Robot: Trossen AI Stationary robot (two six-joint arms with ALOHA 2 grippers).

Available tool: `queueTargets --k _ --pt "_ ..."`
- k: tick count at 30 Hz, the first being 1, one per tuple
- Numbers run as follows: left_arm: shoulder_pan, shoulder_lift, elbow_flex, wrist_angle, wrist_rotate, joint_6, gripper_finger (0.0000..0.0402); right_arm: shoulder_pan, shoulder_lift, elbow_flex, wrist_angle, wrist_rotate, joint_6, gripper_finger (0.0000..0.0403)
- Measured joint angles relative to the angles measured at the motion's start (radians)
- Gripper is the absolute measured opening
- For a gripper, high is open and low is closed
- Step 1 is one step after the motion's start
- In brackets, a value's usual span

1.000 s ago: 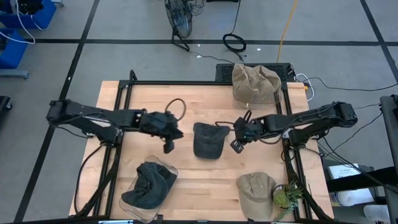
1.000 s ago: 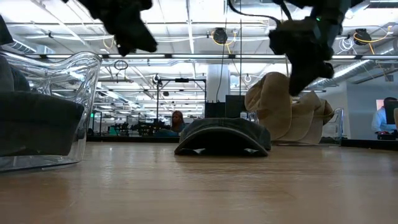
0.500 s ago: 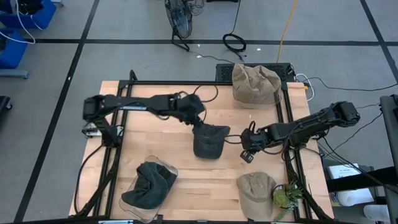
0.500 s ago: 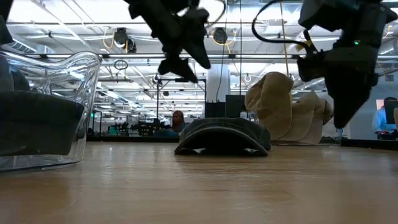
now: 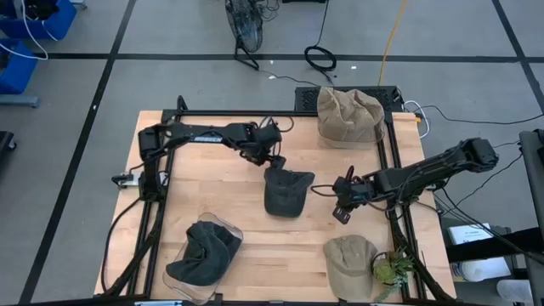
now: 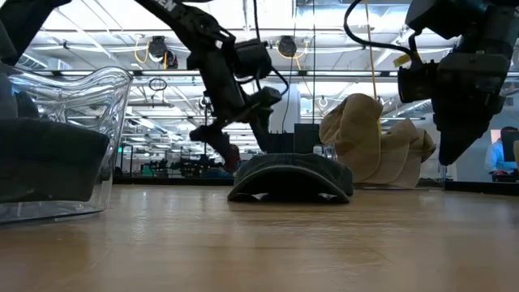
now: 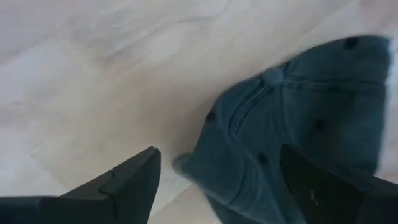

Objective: Pick & Place hat
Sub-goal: Put the black cap into the bottom transparent bin

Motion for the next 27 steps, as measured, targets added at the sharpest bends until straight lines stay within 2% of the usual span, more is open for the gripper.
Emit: queueTargets --k 13,17,22,23,27 --pt "-0.064 0.102 0.000 0.012 0.041 -0.010 0.0262 0.000 -0.024 0.000 0.029 0.003 -0.049 0.0001" --pt "-0.086 0.103 0.000 0.042 0.034 0.003 0.0192 0.000 -0.024 0.000 0.060 0.006 -0.080 0.0001" --pt "-0.094 0.077 0.008 0.054 0.031 -0.010 0.0043 0.000 -0.024 0.000 0.087 0.007 -0.115 0.0004" --pt "-0.095 0.069 0.008 0.056 0.029 -0.008 0.0025 0.000 -0.024 0.000 0.095 0.007 -0.115 0.0004" --pt "-0.114 0.011 0.009 0.055 0.019 0.006 0.0026 0.000 -0.024 0.000 0.139 0.008 -0.131 0.0004"
